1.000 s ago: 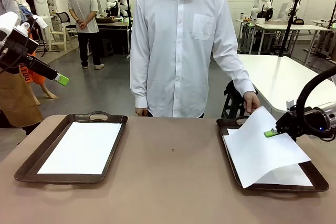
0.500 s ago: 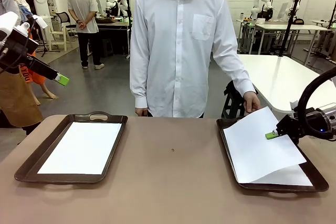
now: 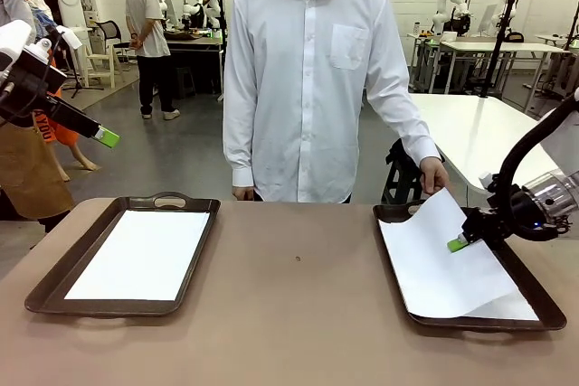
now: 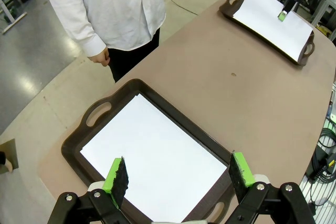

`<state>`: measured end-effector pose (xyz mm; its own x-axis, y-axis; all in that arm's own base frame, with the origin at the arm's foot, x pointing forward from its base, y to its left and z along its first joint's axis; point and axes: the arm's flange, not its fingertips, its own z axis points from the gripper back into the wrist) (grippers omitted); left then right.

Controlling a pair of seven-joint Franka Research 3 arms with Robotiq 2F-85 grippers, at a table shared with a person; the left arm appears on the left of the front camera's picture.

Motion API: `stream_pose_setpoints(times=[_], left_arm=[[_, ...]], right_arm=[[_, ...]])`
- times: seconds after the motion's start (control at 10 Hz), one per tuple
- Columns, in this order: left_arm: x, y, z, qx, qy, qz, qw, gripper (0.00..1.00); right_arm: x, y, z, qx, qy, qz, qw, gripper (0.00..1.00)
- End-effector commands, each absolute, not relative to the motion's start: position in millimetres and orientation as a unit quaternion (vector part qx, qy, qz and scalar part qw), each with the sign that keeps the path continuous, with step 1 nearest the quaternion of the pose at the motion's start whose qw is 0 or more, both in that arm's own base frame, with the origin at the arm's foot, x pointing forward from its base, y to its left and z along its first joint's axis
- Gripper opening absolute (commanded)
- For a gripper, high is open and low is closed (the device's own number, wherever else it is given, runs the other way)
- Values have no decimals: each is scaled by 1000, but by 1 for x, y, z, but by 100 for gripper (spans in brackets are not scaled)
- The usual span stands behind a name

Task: Sort the A4 documents.
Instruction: Place the A4 Paper in the designated Handle tray.

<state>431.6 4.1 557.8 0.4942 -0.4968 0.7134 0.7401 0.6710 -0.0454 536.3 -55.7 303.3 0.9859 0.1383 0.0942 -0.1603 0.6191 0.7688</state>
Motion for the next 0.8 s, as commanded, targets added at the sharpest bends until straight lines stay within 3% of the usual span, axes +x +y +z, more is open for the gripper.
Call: stream_pose_setpoints(times=[0.0, 0.7], left_arm=[[432, 5, 558, -174, -348, -369, 844, 100], [432, 5, 558, -174, -348, -369, 844, 100]], right_arm=[[539, -59, 307, 407, -14, 90, 909, 1], [540, -74, 310, 335, 1, 63, 940, 1]])
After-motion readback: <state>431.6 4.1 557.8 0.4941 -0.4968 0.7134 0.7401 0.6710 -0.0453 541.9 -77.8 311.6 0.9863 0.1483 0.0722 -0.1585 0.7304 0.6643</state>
